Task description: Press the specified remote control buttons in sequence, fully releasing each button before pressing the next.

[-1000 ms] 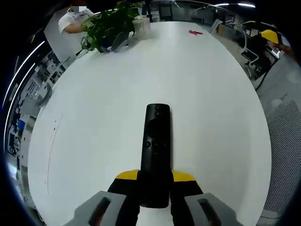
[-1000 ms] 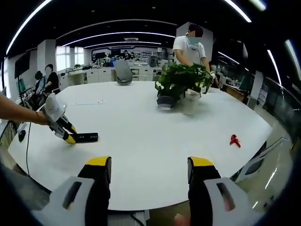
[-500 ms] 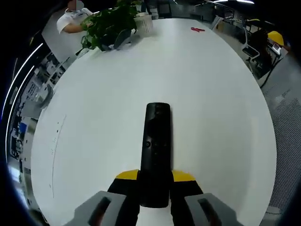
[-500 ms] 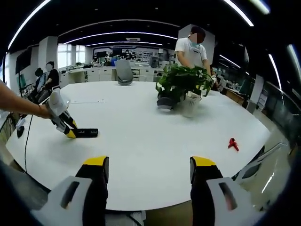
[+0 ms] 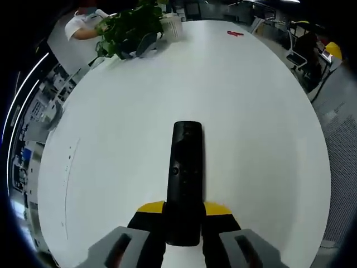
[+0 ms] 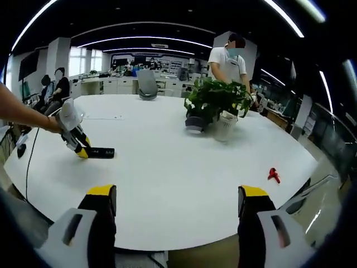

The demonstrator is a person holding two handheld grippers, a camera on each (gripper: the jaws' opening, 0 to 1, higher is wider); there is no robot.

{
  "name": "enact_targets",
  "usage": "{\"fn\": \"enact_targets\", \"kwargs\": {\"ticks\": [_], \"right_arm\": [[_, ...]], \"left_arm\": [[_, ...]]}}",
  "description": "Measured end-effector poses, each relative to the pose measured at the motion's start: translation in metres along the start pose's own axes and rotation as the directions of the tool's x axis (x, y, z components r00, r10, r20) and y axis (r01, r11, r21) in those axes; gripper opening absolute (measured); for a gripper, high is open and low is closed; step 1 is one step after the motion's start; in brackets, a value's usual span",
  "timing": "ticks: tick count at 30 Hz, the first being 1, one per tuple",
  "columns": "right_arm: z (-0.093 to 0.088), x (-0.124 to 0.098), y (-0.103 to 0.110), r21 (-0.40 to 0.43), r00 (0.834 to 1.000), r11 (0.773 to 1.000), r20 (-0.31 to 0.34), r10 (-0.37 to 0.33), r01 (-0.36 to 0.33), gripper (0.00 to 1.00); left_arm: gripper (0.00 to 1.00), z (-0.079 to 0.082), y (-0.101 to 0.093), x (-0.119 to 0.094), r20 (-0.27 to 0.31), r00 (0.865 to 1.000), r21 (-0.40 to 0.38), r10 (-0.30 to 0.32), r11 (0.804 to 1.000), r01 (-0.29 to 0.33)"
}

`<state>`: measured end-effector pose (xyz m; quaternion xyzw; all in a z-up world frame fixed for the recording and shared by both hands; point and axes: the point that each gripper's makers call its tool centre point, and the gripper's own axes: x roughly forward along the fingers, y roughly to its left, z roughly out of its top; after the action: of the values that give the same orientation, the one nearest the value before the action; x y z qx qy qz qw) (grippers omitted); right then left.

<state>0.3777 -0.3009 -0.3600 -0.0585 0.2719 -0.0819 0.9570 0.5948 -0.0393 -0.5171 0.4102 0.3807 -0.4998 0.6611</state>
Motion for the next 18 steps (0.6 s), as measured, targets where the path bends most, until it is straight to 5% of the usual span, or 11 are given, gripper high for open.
{"fn": "enact_targets", "kwargs": {"ticks": [18], "right_arm": [[-0.003,0.006,0.010,0.020,0.999,0.999,-0.020,0.049,-0.049,1.00]], "left_arm": [[0.23,-0.003,0.034,-0.001,-0.024,0.999,0.008,0.024,1.000,-0.023]]}}
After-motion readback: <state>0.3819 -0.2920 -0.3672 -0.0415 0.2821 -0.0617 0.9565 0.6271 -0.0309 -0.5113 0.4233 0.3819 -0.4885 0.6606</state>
